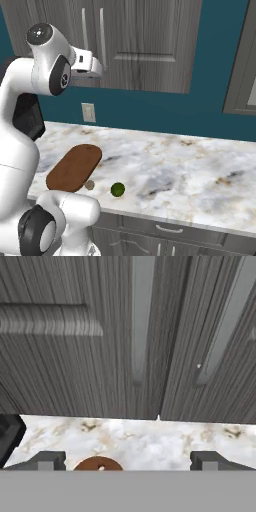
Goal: Open the cabinet. Place the bowl and condiment on the counter. Then place the lime and garlic on the cutting board.
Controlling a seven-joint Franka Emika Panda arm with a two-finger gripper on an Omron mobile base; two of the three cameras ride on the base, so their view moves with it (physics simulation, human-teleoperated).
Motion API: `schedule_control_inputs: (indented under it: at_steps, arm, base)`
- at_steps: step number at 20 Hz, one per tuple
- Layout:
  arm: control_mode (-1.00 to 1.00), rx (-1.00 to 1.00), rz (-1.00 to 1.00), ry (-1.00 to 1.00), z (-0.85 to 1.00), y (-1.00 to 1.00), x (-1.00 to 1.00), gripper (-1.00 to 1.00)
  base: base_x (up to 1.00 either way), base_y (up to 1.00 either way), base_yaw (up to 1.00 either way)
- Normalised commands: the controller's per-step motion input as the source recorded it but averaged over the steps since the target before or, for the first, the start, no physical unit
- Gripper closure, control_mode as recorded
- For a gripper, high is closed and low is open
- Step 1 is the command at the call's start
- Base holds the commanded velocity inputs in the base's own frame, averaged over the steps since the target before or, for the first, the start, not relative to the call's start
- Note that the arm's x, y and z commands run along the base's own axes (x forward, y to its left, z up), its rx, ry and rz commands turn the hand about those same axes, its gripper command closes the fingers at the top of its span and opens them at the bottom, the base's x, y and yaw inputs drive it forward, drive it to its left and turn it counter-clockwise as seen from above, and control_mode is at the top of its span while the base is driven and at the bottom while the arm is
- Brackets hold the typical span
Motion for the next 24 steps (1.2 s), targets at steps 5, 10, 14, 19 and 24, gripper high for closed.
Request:
schedule_control_inputs:
  at_steps: [5, 10, 14, 19, 24]
  arm:
    - [-1.00, 0.00, 0.00, -0.02, 0.27, 0.00, 0.15, -1.00]
    - [-1.00, 0.00, 0.00, 0.00, 0.11, 0.05, 0.45, -1.00]
    - [-1.00, 0.00, 0.00, 0.00, 0.00, 0.10, 0.53, -1.00]
    - [-1.00, 0.00, 0.02, -0.05, -0.14, 0.00, 0.46, -1.00]
    - [-1.00, 0.00, 0.08, -0.13, -0.34, 0.00, 0.39, -1.00]
  base:
    - [0.00, 0.00, 0.00]
    - [0.00, 0.00, 0.00]
    - [0.00, 0.00, 0.00]
    - [0.00, 0.00, 0.00]
    - [0.00, 0.00, 0.00]
